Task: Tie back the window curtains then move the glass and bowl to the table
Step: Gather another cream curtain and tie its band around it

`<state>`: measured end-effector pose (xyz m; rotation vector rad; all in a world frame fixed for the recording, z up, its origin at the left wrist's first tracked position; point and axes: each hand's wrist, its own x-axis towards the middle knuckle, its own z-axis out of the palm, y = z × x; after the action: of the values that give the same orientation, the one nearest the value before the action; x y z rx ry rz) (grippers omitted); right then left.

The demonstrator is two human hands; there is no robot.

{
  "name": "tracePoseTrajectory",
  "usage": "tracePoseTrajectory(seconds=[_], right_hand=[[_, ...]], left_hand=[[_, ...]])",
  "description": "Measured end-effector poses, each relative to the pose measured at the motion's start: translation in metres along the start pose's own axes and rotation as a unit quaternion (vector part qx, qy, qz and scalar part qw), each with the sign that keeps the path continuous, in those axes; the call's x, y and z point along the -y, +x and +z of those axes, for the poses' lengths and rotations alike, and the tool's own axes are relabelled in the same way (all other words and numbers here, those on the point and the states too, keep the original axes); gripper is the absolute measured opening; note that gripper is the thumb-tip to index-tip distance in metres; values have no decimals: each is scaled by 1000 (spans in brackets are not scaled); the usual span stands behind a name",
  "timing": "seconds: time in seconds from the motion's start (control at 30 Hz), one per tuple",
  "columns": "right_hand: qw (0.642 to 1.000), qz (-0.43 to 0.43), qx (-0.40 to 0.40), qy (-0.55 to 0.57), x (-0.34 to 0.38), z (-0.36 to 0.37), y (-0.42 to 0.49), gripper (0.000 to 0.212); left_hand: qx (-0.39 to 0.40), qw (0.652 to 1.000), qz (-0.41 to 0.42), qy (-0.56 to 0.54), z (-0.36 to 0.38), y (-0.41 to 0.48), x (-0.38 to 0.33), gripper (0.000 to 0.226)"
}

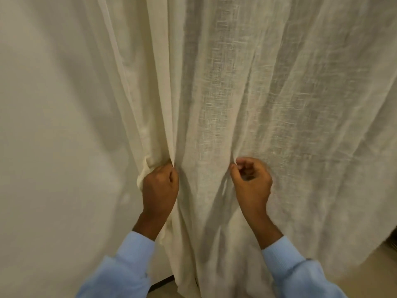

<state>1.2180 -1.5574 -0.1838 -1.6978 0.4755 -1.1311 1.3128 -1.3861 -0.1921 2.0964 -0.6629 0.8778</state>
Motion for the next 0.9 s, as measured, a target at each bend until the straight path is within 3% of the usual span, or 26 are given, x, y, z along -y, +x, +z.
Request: tracePoseTrajectory(seconds=[0.1, 0.33, 0.4, 0.5, 0.53, 0.63, 0.7, 0.8, 0.87, 0.9], right_hand=[[999, 13, -11, 43, -9, 19, 11, 29], [995, 18, 35, 93, -34, 62, 54, 19], [993, 6, 45, 112, -40, 72, 67, 21], [987, -34, 70, 138, -50, 82, 82, 22], [983, -40, 86, 156, -54, 84, 86, 23], [962, -10, 166, 216, -62, 92, 95, 27], [954, 0, 176, 242, -63, 97, 98, 31], [934, 8, 205, 292, -66, 99, 111, 29], [919, 14, 230, 321, -65, 95, 115, 11], [912, 14, 244, 331, -65, 92, 115, 19]], left_hand=[[-24, 1000, -11, -3, 1, 4, 7, 40], [-90, 986, -134, 28, 20, 13, 8, 22], [-95, 984, -153, -4, 28, 9, 3, 31], [-91, 968, -230, -50, 38, 9, -7, 66], [-102, 966, -233, -39, 42, 9, -10, 68], [-158, 968, -179, 79, 58, 14, -20, 40], [-173, 966, -150, 121, 64, 16, -24, 34], [-208, 941, -204, 174, 77, 18, -35, 40], [-216, 926, -228, 208, 83, 18, -39, 42], [-213, 922, -235, 225, 86, 17, -42, 42]])
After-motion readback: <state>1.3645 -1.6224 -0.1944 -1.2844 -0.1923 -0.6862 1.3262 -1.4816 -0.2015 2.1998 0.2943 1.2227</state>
